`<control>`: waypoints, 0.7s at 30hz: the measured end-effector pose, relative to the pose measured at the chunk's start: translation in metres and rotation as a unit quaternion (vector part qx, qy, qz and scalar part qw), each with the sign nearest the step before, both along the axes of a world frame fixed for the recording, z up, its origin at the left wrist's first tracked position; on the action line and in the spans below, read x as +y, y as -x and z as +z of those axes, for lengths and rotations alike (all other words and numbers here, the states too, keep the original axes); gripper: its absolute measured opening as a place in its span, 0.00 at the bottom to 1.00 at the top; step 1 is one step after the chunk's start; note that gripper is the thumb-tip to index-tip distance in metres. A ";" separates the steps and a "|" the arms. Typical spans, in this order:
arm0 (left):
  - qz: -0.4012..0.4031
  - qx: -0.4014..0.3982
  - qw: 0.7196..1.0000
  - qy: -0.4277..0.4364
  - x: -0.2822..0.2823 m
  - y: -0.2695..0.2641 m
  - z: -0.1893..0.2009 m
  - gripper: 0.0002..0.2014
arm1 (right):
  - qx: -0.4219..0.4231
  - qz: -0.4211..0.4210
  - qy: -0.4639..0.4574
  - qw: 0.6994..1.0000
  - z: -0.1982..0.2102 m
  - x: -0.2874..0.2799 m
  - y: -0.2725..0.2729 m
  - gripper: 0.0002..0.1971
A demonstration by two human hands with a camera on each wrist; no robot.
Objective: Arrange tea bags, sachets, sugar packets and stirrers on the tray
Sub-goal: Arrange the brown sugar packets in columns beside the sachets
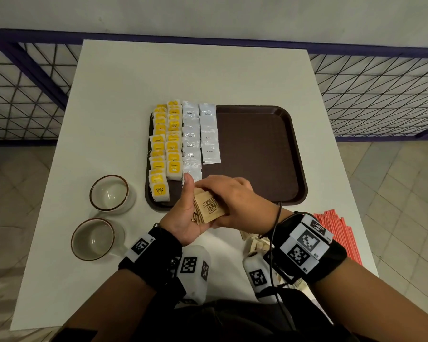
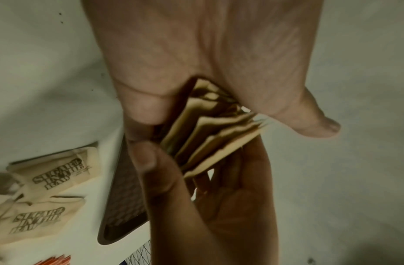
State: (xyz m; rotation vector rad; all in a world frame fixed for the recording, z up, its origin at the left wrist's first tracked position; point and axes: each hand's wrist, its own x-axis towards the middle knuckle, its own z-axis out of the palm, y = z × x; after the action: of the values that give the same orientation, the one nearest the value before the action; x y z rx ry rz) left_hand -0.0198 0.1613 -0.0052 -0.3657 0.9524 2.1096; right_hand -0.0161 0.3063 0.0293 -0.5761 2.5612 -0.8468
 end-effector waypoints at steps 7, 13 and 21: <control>0.052 0.026 0.997 0.059 0.006 -0.002 -0.012 0.64 | 0.021 0.007 -0.064 0.998 -0.011 -0.015 -0.007 0.40; 0.040 0.064 0.994 0.084 0.004 -0.002 -0.011 0.63 | 0.119 -0.030 -0.095 0.988 -0.018 -0.022 -0.010 0.30; -0.019 0.059 0.997 0.053 -0.002 0.003 -0.007 0.63 | 0.159 -0.021 -0.197 0.967 -0.023 -0.027 -0.016 0.30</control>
State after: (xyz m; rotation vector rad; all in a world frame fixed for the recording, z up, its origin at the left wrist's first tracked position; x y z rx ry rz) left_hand -0.0224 0.1593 -0.0124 -0.2766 1.1345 2.0703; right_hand -0.0004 0.2790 0.0059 -0.5697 2.9297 -0.2488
